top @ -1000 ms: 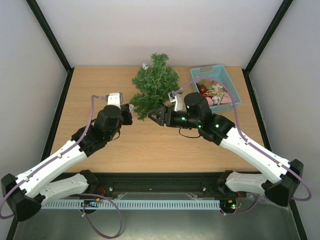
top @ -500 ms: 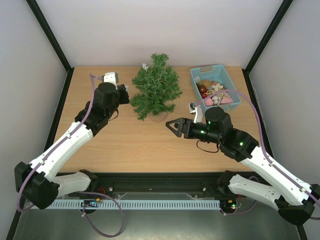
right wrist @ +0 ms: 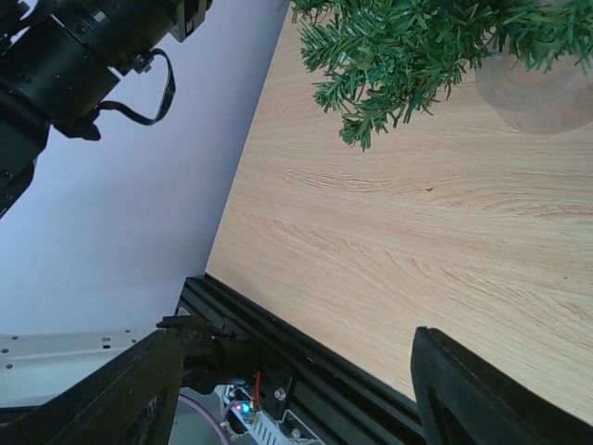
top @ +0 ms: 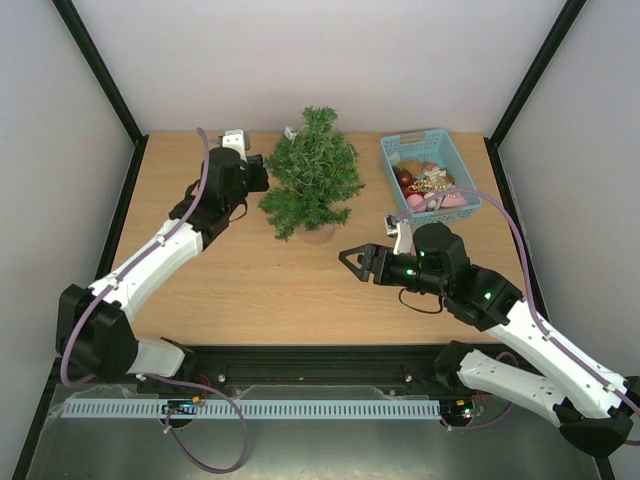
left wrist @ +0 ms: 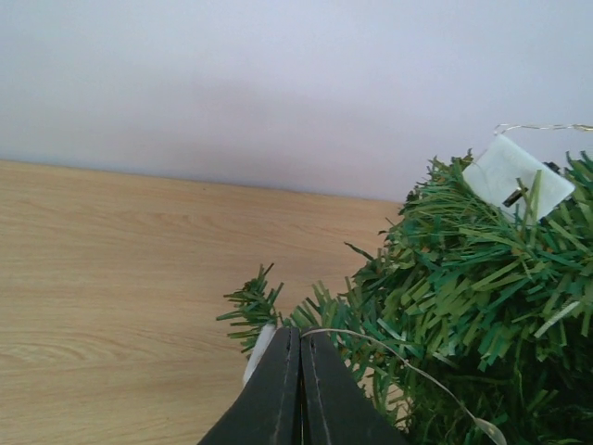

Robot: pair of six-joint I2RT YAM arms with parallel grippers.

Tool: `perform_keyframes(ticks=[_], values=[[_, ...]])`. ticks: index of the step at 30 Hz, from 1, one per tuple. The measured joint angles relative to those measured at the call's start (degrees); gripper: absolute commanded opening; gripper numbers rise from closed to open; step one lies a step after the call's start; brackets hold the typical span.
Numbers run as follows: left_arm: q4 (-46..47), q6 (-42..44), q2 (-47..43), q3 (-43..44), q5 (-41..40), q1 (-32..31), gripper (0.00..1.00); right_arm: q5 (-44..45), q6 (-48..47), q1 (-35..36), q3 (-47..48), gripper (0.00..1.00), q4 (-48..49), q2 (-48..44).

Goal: Decorate the small christmas tree

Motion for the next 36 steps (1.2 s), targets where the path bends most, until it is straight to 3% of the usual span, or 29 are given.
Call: perform_keyframes(ticks=[12, 21, 36], values=[[9.01, -1.62, 0.48, -5.31, 6.73, 0.37, 0.02, 0.76, 0.50, 0.00, -1.92, 0.69, -0.96, -1.49], [9.66, -1.64, 0.68, -5.95, 7.56, 2.25, 0.02, 0.72, 0.52, 0.00, -1.99, 0.70, -0.94, -1.46], [5.90, -0.02, 2.91, 4.90, 12.48, 8.83, 0.02, 0.50, 0.50, 0.00, -3.39, 0.71, -0.76, -0.76]])
